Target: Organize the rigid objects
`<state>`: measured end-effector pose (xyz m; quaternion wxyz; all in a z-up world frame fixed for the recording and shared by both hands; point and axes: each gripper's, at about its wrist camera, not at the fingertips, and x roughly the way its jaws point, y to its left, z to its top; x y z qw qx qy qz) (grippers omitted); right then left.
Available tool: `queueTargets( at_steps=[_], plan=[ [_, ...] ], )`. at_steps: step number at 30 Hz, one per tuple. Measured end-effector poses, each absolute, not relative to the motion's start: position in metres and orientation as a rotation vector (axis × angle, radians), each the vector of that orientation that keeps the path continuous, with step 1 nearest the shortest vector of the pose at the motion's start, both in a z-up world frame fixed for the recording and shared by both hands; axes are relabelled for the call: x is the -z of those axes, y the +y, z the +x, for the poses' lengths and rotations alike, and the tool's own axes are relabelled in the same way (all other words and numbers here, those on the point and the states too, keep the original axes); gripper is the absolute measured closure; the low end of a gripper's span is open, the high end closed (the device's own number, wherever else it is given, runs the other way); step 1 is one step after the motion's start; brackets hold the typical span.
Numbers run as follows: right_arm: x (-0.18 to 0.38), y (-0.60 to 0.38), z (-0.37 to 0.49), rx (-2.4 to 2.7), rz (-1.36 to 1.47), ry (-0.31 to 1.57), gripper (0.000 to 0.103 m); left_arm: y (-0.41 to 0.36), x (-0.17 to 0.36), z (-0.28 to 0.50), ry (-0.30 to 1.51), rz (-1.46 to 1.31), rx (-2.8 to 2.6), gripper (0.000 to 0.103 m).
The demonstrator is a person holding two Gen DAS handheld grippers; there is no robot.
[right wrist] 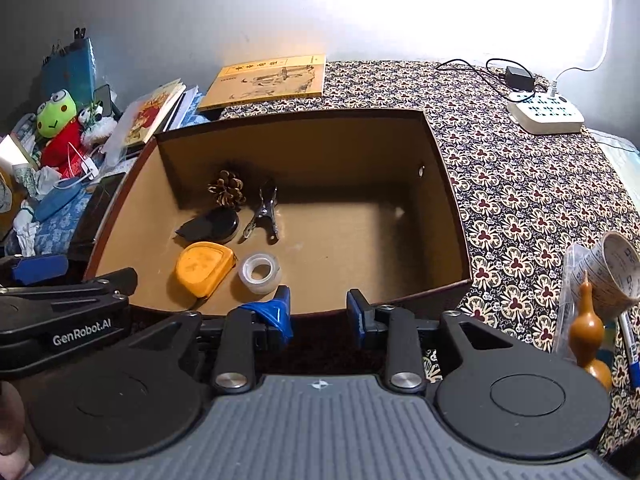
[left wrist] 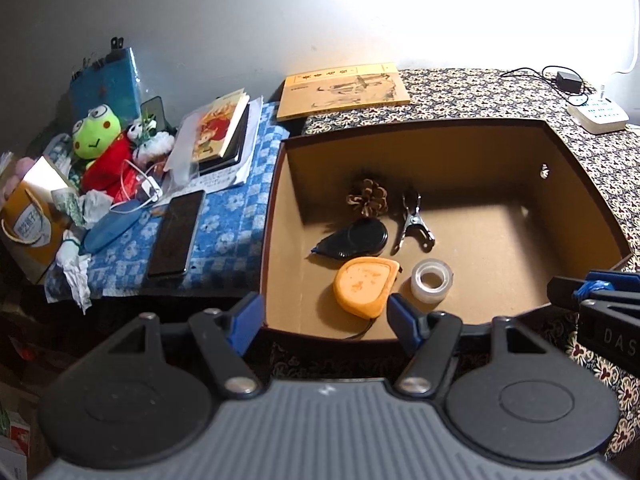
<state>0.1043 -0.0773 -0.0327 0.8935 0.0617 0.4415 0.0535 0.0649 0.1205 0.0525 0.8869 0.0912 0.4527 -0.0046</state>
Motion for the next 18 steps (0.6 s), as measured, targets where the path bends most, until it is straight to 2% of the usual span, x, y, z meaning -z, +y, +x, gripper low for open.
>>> queueTargets(
  at_steps=[18],
  plan=[
    [0.025, -0.079, 0.081, -0.071, 0.119, 0.874, 0.089, 0.116, -0.059, 0.047, 0.914, 0.191, 0.048, 0.034]
  ],
)
